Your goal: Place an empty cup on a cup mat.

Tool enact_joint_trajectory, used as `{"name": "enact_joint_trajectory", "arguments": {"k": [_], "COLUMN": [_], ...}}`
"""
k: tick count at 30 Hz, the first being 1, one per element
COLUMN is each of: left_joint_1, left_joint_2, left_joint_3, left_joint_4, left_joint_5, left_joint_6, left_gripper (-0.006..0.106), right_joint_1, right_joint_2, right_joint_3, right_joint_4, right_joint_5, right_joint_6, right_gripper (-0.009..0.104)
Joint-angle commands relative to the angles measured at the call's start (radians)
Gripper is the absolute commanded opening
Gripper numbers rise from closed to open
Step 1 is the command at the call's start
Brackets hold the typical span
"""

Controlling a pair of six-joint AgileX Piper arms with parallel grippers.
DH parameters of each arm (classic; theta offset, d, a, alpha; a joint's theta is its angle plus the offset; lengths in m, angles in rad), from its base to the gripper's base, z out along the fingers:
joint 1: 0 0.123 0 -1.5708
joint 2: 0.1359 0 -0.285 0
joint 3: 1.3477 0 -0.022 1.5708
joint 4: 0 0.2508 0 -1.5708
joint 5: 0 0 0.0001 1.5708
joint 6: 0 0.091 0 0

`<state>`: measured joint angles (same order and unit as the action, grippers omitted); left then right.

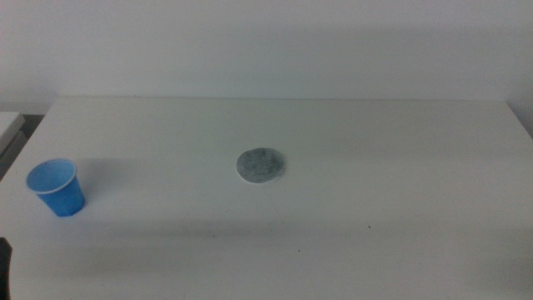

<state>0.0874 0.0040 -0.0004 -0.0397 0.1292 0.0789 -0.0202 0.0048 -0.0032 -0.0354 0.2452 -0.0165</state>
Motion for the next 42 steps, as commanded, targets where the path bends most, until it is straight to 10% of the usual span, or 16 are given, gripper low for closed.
{"name": "enact_joint_trajectory", "arguments": {"k": [1,21,42], "left_joint_1": [0.001,0.082,0.118], "left_joint_2": [-0.004,1.034,1.821], "left_joint_3": [0.000,-0.947,-1.461], "left_joint_4": [-0.016,-0.027,0.004], "left_joint_5": [-0.009,0.860,0.962], "left_joint_6": [-0.026,-0.091,0.043], "left_gripper": [0.094,0.094,0.094], "right_joint_1": [0.002,0.002,0.002], "right_joint_2": [-0.005,-0.005,-0.005], "right_joint_3": [0.003,0.003,0.003], "right_joint_4": [-0.003,-0.003,-0.003], "right_joint_5": [-0.007,-0.007,-0.007], "right_joint_6": [-0.004,-0.004,-0.004], "right_gripper": [0.093,0.093,0.093]}}
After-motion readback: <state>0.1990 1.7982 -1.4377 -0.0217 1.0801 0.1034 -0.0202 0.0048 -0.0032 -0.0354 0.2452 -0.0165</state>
